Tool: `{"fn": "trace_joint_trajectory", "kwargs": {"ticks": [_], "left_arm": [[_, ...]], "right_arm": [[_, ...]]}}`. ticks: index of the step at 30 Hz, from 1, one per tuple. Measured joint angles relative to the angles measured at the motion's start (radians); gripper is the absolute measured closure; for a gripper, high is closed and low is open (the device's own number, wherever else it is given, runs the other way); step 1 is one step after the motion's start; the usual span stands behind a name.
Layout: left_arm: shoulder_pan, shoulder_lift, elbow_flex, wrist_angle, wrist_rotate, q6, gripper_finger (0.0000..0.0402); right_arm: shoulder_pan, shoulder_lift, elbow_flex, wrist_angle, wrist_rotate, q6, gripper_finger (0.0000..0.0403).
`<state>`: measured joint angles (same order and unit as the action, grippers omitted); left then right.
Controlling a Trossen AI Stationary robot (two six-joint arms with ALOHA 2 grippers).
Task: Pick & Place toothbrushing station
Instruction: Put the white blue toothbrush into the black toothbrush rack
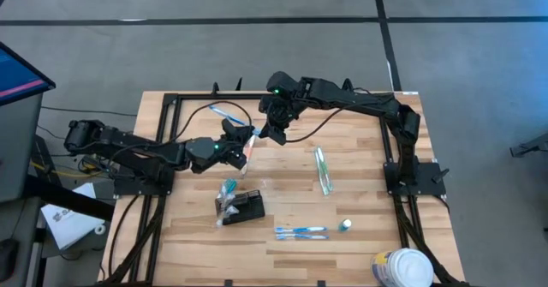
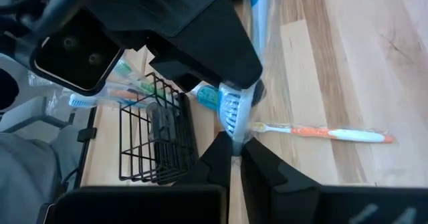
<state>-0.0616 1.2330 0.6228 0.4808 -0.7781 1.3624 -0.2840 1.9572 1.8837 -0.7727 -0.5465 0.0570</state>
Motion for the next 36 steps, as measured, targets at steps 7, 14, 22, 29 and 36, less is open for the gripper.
{"fn": "trace_joint_trajectory", "kwargs": {"ticks": [7,14,22,29,36], "left_arm": [[0.004,0.0,-0.001,-0.003,-0.077,0.0,0.0309],[0.006,0.001,-0.001,-0.003,-0.079,-0.006,0.0342],[0.002,0.001,-0.003,-0.014,-0.076,-0.029,0.0395],[0.002,0.001,-0.003,-0.024,-0.063,-0.06,0.0401],[0.002,0.001,-0.003,-0.034,-0.062,-0.086,0.0401]], "right_arm": [[0.016,0.0,0.0,0.001,-0.047,-0.001,0.0395],[0.022,0.0,0.0,-0.001,-0.041,-0.004,0.0395],[0.009,0.0,0.0,0.013,-0.04,-0.004,0.0393],[0.009,0.0,0.0,0.059,-0.037,-0.006,0.0366],[0.008,0.0,0.0,0.059,-0.055,-0.007,0.0341]]}}
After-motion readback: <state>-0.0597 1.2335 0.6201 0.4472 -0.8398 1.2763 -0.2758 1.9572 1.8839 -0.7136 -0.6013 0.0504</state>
